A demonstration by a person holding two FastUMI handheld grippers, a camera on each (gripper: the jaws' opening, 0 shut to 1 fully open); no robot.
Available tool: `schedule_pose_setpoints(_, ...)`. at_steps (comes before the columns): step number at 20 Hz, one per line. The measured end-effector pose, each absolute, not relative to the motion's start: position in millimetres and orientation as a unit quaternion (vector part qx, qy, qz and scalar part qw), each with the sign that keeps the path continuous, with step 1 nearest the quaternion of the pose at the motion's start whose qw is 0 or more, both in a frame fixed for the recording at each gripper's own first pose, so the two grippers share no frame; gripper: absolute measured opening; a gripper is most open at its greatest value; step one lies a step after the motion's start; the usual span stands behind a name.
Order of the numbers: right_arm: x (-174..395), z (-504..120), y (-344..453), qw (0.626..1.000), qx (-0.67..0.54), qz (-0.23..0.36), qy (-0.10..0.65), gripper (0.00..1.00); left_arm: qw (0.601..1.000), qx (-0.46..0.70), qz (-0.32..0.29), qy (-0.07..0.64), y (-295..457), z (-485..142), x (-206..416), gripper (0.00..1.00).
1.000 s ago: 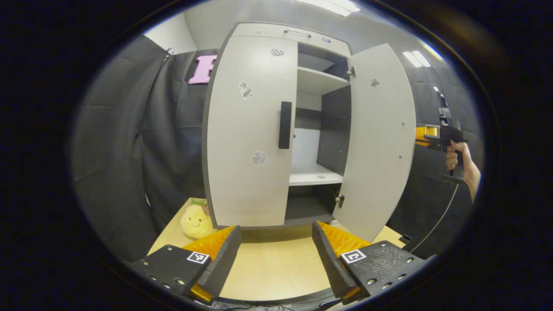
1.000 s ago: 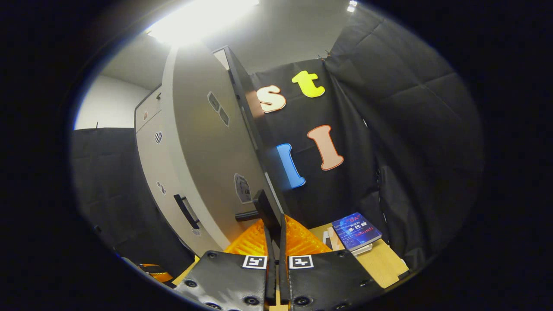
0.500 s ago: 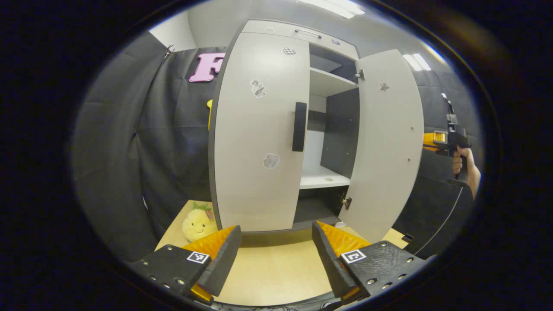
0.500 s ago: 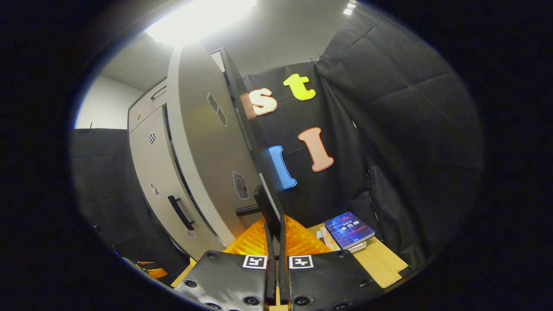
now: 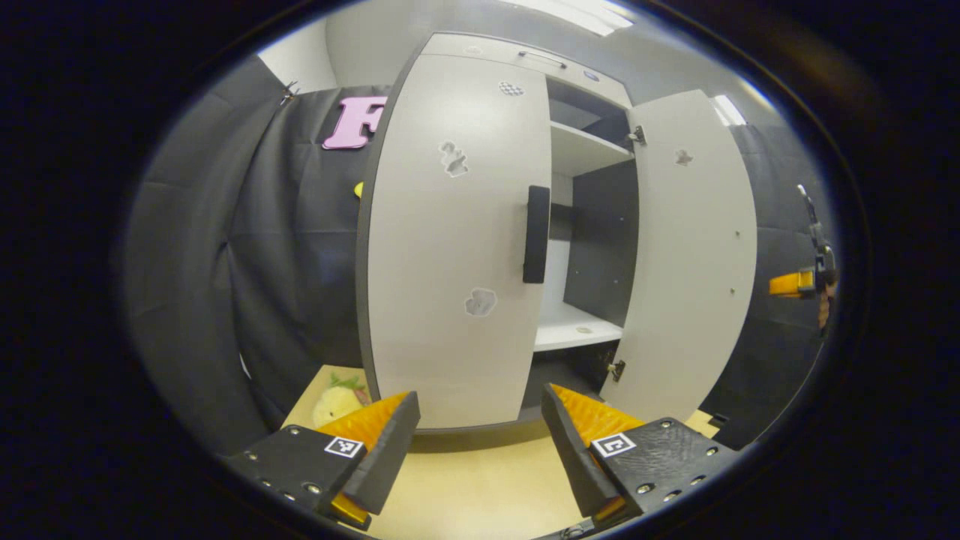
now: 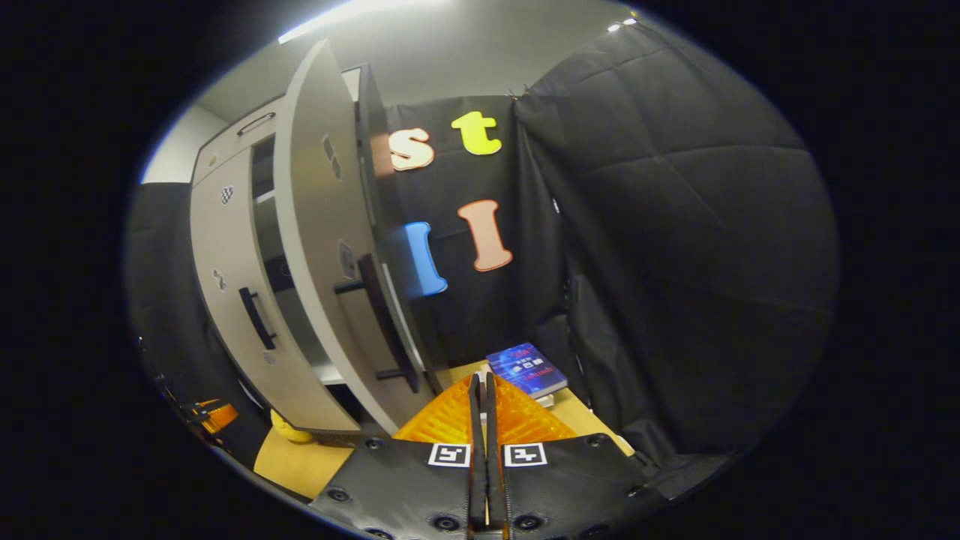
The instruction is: Open the right door of the double-door shoe cabinet with the right hand, and open the left door with the left hand.
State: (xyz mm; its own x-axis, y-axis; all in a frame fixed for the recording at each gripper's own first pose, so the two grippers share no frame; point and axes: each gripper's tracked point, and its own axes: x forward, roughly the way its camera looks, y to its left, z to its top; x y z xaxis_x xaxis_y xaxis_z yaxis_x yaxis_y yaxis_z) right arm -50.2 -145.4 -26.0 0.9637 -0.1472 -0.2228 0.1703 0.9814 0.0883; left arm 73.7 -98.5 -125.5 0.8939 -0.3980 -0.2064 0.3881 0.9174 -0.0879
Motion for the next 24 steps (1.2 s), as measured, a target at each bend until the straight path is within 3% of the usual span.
schedule_pose_setpoints(2, -51, -24, -170, 0.987, 0.059, -0.115, 0.099, 0.06, 0.974, -0.024, -0.204, 0.097, -113, -111, 92, 0.94)
schedule_pose_setpoints(3, -47, -24, -183, 0.985, 0.056, -0.134, 0.096, 0.23, 0.975, -0.022, -0.204, 0.089, -120, -103, 102, 0.92)
schedule_pose_setpoints(4, -41, -25, -194, 0.983, 0.047, -0.151, 0.094, 0.23, 0.976, -0.019, -0.202, 0.081, -128, -95, 110, 0.92)
schedule_pose_setpoints(7, -22, -18, -221, 0.980, -0.011, -0.181, 0.079, 0.98, 0.981, -0.005, -0.187, 0.059, -155, -70, 138, 0.94)
schedule_pose_setpoints(8, -7, -23, -225, 0.981, -0.021, -0.179, 0.077, 0.92, 0.982, -0.003, -0.182, 0.054, -164, -61, 146, 0.96)
schedule_pose_setpoints(9, 4, -23, -223, 0.982, -0.024, -0.169, 0.076, 0.98, 0.983, -0.004, -0.179, 0.049, -173, -55, 153, 0.95)
schedule_pose_setpoints(16, 70, -39, -245, 0.988, -0.004, -0.126, 0.093, 0.98, 0.990, 0.006, -0.140, 0.026, -209, -20, 207, 0.94)
schedule_pose_setpoints(18, 83, -44, -251, 0.988, -0.001, -0.115, 0.099, 0.98, 0.991, 0.016, -0.131, 0.022, -215, -13, 221, 0.89)
schedule_pose_setpoints(24, 119, -56, -268, 0.989, 0.010, -0.091, 0.113, 0.98, 0.995, 0.020, -0.097, 0.030, -233, -9, 246, 0.92)
